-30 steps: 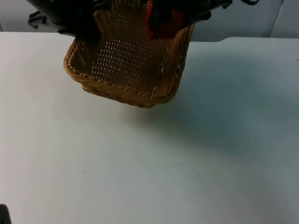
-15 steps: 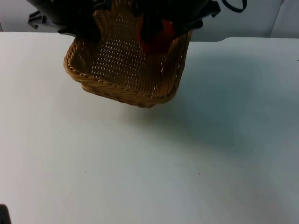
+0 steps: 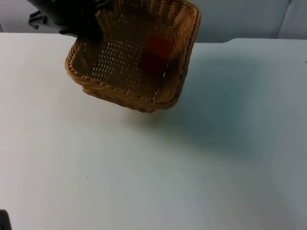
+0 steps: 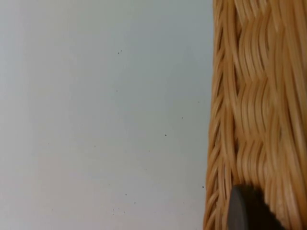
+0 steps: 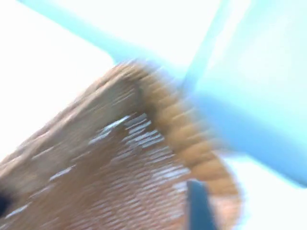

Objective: Pick up the basket with the left hand and place the cube into the basket with the right hand.

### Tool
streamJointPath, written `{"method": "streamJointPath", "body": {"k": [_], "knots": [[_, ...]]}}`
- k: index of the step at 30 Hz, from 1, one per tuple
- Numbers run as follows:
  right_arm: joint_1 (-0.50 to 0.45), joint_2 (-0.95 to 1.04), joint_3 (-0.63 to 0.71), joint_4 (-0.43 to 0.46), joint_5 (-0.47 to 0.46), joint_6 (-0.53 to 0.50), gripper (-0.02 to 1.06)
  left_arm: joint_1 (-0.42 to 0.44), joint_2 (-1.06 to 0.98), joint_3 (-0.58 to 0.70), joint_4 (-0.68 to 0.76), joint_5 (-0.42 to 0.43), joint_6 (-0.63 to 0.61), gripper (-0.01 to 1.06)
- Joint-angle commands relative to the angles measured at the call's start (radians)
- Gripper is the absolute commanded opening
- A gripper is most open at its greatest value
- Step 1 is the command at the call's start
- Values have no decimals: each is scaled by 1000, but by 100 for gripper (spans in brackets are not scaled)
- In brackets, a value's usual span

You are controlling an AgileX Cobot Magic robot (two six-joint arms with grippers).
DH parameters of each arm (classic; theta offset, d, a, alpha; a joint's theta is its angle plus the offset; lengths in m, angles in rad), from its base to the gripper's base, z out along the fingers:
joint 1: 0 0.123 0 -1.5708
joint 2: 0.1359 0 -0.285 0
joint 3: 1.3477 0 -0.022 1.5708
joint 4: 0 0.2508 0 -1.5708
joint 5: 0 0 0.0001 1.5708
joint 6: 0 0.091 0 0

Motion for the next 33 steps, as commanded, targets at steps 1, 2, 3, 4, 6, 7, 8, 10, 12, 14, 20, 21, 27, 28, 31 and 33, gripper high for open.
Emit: {"method": "streamJointPath", "body": {"k": [1,2,3,4,6,7,8,10,12,14,20,21,27,28,31,33], "knots": [[-8,-23,-78,-170,74,83,31,2,-19,-11,-34,-15,-5,0],[-28,-31,-113,-205,94,163,14,2,-19,-11,-34,-19,-5,0],[-55,-48,-145,-198,111,202,0,2,-19,-11,-34,-19,-5,0],[-65,-53,-153,-195,118,202,0,2,-19,-11,-34,-21,-5,0],[-114,-82,-163,-191,176,202,0,2,-19,-11,-34,-25,-5,0],[-114,-82,-163,-191,176,202,0,2,-19,-11,-34,-25,-5,0],[-137,-93,-163,-191,206,202,0,2,-19,-11,-34,-30,-5,0],[-175,-112,-163,-174,241,204,0,2,-19,-11,-34,-37,-5,0],[-189,-121,-163,-151,243,204,0,2,-19,-11,-36,-46,-5,0],[-209,-136,-163,-108,247,199,0,2,-17,-11,-46,-48,-5,0],[-212,-146,-163,-70,241,195,0,2,-15,-11,-57,88,-5,0],[-212,-146,-163,-62,241,195,0,2,-10,-11,-64,150,-5,0],[-212,-148,-163,-38,236,173,0,2,33,-11,-64,256,-11,0],[-212,-148,-163,-38,236,173,0,2,33,-11,-64,256,-11,0],[-212,-148,-163,-38,220,169,0,2,59,-11,-68,260,-11,4],[-212,-148,-163,-38,201,169,0,2,76,-11,-70,260,-6,13]]}}
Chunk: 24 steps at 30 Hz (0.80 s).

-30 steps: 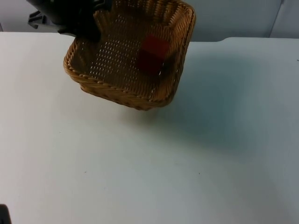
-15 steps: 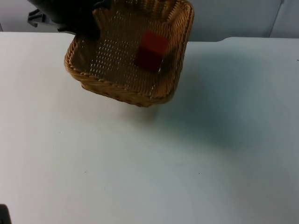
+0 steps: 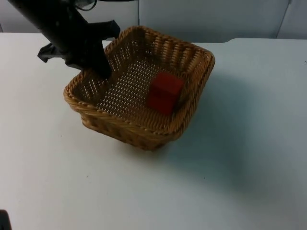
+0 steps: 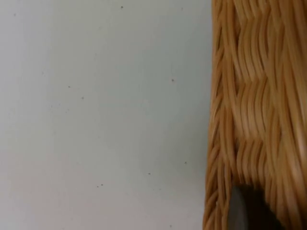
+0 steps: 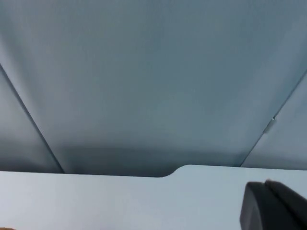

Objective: Pick up the basket with the left hand and place the cube into the basket with the right hand.

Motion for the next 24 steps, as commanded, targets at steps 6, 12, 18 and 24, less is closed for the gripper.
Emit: {"method": "streamJointPath", "body": {"k": [6,12,18,24], "knots": [[-3,-12,-7,2,-49,-9,0,2,43,-11,-34,7,20,62],[-3,-12,-7,2,-65,-9,0,2,40,-19,55,-26,20,74],[-3,-12,-7,10,-65,-9,0,2,34,-134,279,-26,-53,74],[-3,-12,-7,10,-59,-9,0,2,11,-316,476,43,-150,21]]}}
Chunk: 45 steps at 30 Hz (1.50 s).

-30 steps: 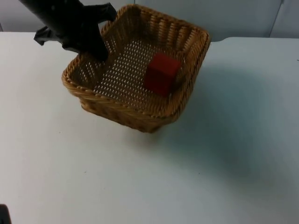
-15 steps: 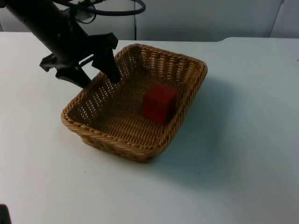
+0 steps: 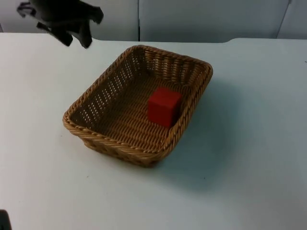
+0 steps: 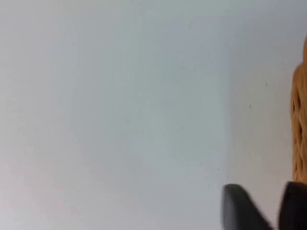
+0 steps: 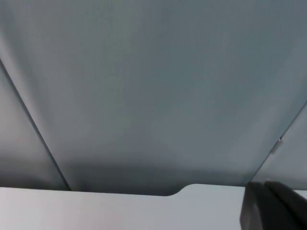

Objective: Pick up the basket with the left hand and place the cube into the basket with the right hand.

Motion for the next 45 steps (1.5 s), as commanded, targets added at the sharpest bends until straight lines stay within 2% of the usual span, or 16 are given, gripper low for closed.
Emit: {"method": "streamJointPath", "body": {"k": [1,6,9,18,23,25,27,28,31,32,33,37,38,41,42,45], "knots": [[-3,-12,-7,2,-7,-5,0,0,-25,-55,34,50,-22,0],[-3,-29,-7,-124,-5,58,0,1,-102,-100,94,113,-39,0],[-3,-103,-7,-270,43,135,0,4,-208,-96,214,197,-67,0],[51,-320,-7,-353,122,126,0,40,-580,-87,247,252,-77,0],[109,-405,-7,-446,122,103,0,40,-862,117,288,175,-56,0],[115,-448,30,-447,122,96,0,40,-1021,297,307,86,-56,0],[115,-510,123,-437,122,96,0,40,-1208,522,316,-66,-62,0],[115,-510,123,-437,122,96,0,40,-1208,522,316,-66,-62,0],[115,-647,388,-448,122,147,0,40,-1451,803,318,-210,-62,0],[115,-713,513,-448,96,191,0,40,-1513,882,320,-222,-62,0],[115,-713,513,-448,96,191,0,40,-1513,882,320,-222,-62,0],[115,-1063,1140,-460,-228,422,0,40,-1755,1098,325,-148,-129,0],[115,-1063,1140,-460,-228,422,0,40,-1755,1098,325,-148,-129,0],[115,-1306,1495,-409,-391,424,0,40,-1852,1159,300,-37,-142,0],[115,-1306,1495,-409,-391,424,0,40,-1852,1159,300,-37,-142,0],[115,-1530,1737,-281,-321,336,0,40,-1934,1206,239,32,-142,0]]}}
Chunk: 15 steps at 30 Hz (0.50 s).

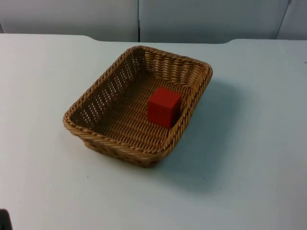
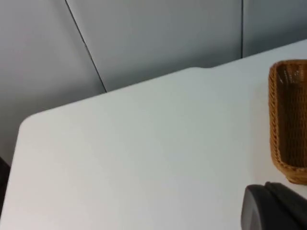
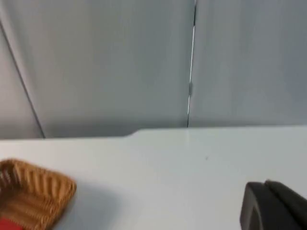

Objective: Pick up the basket with the left hand and place the cube into the basket with the right hand.

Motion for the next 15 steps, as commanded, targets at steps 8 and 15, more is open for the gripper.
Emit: {"method": "streamJointPath", "body": {"k": [8,15], "knots": [[4,-276,150,295,190,-294,0,0,-127,148,-134,24,1,0],[4,-457,258,478,270,-439,0,0,-230,214,-172,34,23,0]]}}
